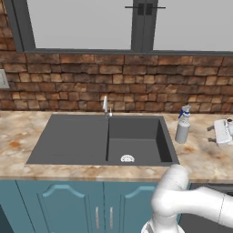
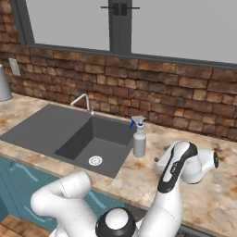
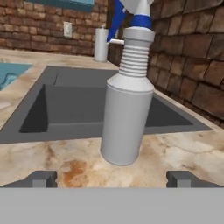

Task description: Locate and retrieve the spray and bar soap from the cabinet. Place them next to the sink.

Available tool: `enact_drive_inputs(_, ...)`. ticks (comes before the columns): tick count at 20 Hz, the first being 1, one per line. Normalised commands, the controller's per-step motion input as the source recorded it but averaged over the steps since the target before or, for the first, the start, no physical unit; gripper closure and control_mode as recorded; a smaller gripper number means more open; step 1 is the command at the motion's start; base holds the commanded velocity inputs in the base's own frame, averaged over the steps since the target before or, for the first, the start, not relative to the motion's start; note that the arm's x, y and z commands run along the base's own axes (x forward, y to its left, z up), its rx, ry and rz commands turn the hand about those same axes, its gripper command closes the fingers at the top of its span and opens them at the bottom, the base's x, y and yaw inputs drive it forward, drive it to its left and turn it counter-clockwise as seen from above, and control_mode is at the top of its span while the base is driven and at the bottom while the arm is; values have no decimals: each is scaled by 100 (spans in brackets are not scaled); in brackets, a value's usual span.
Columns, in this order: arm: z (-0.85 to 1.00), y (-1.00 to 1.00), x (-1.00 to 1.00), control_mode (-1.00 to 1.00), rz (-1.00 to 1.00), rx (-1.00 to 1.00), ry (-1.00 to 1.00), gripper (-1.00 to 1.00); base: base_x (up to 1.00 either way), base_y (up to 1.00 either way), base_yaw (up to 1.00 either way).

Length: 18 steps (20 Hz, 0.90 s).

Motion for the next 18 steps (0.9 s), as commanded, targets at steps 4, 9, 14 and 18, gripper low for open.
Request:
enact_drive_inputs(4,46,11,-77,-100,5,-18,2,-100,0,0,0)
enact_drive_inputs(9,44,6,-71,-100,6,-17,3,-100,0,0,0)
enact_drive_inputs(14,33,18,-59,-100,1,-22,-3,-100,0,0,0)
enact_drive_inputs(18,42,45,-47,-100,1,-28,-5,-100,0,0,0)
